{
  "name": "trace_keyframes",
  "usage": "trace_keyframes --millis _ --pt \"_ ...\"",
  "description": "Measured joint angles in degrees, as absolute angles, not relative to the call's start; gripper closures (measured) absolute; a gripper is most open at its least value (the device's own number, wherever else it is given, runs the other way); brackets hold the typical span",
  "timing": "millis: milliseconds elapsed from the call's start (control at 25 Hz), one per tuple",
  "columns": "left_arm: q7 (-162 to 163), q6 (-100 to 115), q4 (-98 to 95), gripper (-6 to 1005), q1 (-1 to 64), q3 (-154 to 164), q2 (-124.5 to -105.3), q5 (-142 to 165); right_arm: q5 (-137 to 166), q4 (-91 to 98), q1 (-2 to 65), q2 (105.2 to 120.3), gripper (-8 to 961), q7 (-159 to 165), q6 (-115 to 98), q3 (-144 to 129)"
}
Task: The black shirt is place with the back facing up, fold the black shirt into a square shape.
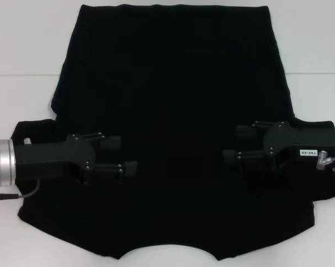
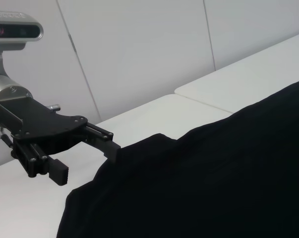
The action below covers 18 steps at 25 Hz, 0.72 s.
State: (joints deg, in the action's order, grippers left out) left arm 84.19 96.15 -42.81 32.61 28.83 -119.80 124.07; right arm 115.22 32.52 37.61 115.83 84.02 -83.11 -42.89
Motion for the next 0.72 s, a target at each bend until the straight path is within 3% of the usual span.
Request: trace_keyframes --millis 480,720 --pt "86.31 95.7 -42.94 138 32.61 28.23 -119.77 123.96 115.14 32.52 37.65 115.83 38 84.02 -83.14 -42.64" --pt "99.59 90.74 -43.42 137 32.45 25.12 -118.87 123.88 114.71 32.52 37.86 115.83 38 84.6 -82.97 -41.97"
